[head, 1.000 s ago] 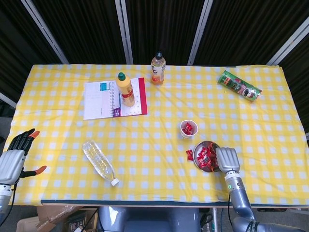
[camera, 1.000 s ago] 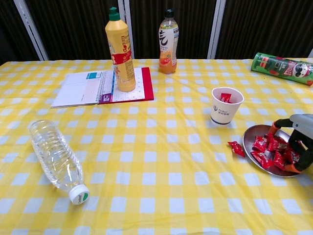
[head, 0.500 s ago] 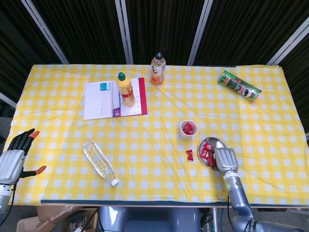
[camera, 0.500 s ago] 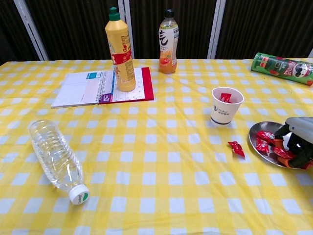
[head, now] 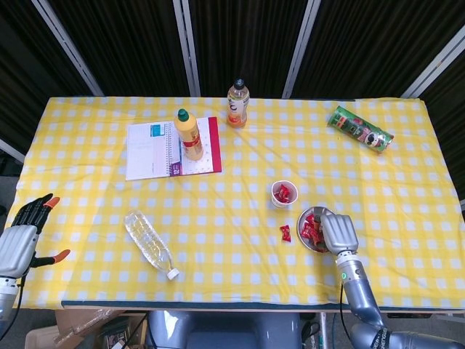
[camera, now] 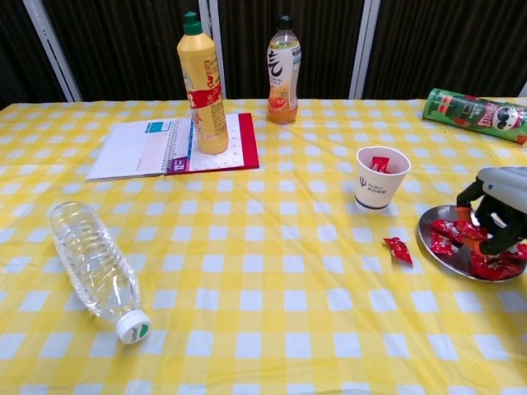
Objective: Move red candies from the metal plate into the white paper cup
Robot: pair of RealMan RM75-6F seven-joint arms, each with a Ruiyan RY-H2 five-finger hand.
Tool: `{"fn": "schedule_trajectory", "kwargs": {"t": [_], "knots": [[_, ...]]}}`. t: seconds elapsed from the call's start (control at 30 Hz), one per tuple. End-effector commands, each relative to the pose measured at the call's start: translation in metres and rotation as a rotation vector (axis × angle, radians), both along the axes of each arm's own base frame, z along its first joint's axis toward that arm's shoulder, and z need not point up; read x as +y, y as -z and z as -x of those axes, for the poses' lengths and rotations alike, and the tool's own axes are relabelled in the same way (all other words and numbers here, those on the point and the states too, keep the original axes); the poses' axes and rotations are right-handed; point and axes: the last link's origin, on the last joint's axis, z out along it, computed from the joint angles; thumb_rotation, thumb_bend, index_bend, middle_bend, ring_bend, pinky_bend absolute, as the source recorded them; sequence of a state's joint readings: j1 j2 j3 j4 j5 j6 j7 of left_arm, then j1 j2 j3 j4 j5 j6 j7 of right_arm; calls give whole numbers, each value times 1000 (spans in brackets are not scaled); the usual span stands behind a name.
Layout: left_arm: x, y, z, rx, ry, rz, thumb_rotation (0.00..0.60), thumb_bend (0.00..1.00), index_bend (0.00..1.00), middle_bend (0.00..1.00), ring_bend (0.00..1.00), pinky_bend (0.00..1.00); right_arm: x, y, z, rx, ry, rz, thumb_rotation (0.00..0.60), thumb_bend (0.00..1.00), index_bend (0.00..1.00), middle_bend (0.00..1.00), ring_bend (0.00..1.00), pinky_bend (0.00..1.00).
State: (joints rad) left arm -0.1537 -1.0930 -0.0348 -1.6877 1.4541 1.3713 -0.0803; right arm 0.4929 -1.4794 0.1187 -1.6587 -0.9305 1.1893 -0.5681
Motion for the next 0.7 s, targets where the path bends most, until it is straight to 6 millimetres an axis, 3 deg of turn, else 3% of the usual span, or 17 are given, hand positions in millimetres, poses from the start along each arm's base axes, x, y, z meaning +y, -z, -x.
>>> {"fn": "schedule_trajectory", "kwargs": {"t": [0.03, 0.27, 0.7], "knots": [[0, 0, 0, -2, -1, 3, 600, 37, 0, 0, 0, 0, -9, -21, -13, 14, -32, 51, 600, 600, 663, 795, 856, 958], [0, 1, -1, -5, -2, 5, 600, 37, 0, 0, 0, 0, -27, -34, -39, -16, -52, 70, 600, 601, 663, 795, 856, 958], [2, 0, 0, -9, -10, 5, 600, 37, 0, 0, 0, 0, -59, -19, -73, -55, -87, 56, 600, 601, 663, 795, 856, 958]]}}
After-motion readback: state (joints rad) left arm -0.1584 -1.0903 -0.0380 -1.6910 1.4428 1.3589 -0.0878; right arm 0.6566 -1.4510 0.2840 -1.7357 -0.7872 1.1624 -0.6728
